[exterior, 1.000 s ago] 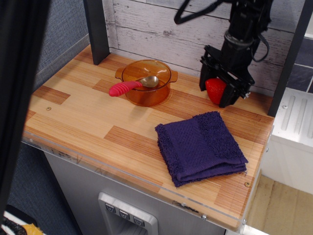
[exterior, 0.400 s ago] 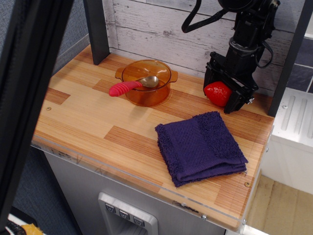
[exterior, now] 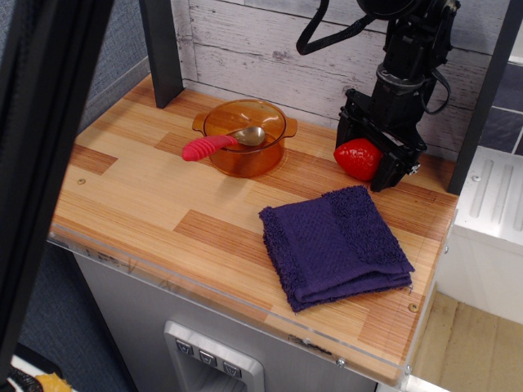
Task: Put the food above the towel.
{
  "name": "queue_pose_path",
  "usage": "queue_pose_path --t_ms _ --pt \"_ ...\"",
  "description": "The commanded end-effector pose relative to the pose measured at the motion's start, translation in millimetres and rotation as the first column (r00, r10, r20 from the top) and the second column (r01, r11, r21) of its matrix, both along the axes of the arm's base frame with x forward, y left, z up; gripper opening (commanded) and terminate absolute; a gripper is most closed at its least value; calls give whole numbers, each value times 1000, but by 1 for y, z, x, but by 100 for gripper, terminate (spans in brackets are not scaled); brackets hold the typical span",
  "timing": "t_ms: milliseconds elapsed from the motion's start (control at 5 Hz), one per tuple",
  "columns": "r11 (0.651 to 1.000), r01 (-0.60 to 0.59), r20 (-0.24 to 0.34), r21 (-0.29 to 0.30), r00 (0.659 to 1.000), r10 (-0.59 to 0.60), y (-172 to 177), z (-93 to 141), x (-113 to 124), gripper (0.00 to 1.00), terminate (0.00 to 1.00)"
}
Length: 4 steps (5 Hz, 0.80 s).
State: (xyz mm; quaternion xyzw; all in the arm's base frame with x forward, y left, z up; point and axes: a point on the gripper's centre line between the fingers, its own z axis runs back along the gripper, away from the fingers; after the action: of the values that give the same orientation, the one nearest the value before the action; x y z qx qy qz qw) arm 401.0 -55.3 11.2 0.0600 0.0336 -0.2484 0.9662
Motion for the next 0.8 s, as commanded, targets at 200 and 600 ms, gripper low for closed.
queue_pose_path --t_ms 200,600 --pt "999 -25 121 -40 992 30 9 69 1 100 0" --pt "999 -19 138 -49 990 26 10 87 -6 100 0"
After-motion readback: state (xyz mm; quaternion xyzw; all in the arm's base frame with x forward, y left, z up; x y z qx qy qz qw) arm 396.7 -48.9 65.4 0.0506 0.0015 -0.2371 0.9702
